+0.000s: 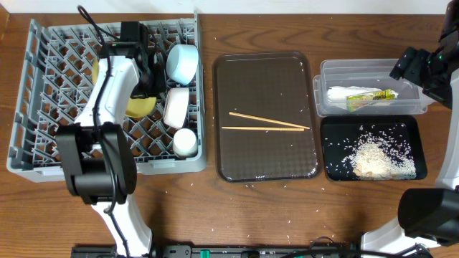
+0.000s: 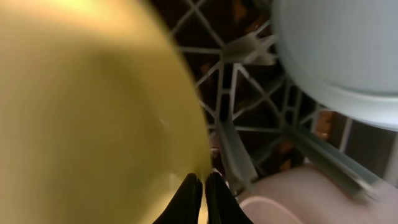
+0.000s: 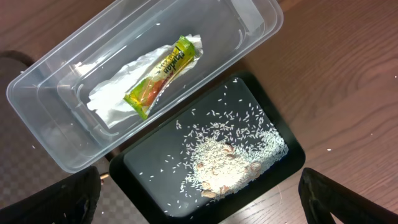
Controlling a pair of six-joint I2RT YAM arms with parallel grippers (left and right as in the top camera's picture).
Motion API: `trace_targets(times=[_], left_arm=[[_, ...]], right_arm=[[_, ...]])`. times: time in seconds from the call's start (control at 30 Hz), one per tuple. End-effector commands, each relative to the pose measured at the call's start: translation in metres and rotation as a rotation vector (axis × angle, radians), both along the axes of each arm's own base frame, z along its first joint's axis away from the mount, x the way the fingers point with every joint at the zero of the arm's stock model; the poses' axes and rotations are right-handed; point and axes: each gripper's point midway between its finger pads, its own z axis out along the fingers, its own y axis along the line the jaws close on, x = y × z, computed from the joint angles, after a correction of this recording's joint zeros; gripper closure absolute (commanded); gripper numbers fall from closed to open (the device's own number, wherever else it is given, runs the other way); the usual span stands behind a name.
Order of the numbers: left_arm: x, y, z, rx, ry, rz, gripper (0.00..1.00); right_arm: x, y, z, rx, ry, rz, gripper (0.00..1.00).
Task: Sort waste into correct bins and load items into the dishwasher
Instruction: 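Release the yellow plate and lift the left gripper out of the rack, then move the left gripper to the brown tray and grasp one chopstick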
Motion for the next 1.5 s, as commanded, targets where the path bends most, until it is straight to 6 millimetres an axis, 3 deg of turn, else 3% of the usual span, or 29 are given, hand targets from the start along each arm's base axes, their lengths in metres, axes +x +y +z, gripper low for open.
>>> trace_targets(times=[0.0,0.2,0.33,0.4,0.6,0.73,0.8,0.9,1.07,1.13,1.23,1.33,1.47], left_arm=[[-0.004,0.003,-0.019,0.01,0.052,0.005,0.92],[-0.005,0.001,-0.018,0.009,0.051,0.007,0.92],[-0.004,0.001,-0.007,0.007,0.03,0.006,0.92],[-0.003,-0.001,0.004,-0.004,0.009,0.003,0.91],[0.003,-0.012,0.062,-0.058,-0.135,-0.015,0.67],[0.0,-0.02,0.098,-0.065,-0.221,-0.039,0.62],[-0.002,-0.032,0.111,-0.089,-0.252,-0.067,0.61],[-0.007,-0.07,0.122,-0.172,-0.271,-0.15,0.61],[-0.015,-0.135,0.11,-0.229,-0.232,-0.228,0.61],[-0.02,-0.16,0.096,-0.227,-0.191,-0.167,0.61],[-0.023,-0.181,0.079,-0.209,-0.158,-0.101,0.62],[-0.024,-0.201,0.065,-0.204,-0.144,-0.035,0.73],[-0.025,-0.238,0.04,-0.259,-0.115,0.105,0.73]], right_arm=[[0.0,-0.001,-0.001,0.0,0.001,-0.017,0.01],[0.0,-0.001,-0.001,0.0,0.001,-0.017,0.01],[0.0,-0.001,-0.001,0.0,0.001,-0.017,0.01],[0.0,-0.001,-0.001,0.0,0.001,-0.017,0.01],[0.0,-0.001,-0.001,0.0,0.001,-0.017,0.01],[0.0,-0.001,-0.001,0.0,0.001,-0.017,0.01],[0.0,-0.001,-0.001,0.0,0.001,-0.017,0.01],[0.0,-0.001,-0.001,0.0,0.001,-0.017,0.01],[0.0,-0.001,-0.001,0.0,0.001,-0.017,0.01],[0.0,-0.001,-0.001,0.0,0.001,-0.017,0.01],[0.0,-0.001,-0.001,0.0,0.001,-0.017,0.01],[0.0,-0.001,-0.001,0.0,0.001,-0.017,0.01],[0.0,-0.001,-0.001,0.0,0.001,-0.017,0.01]])
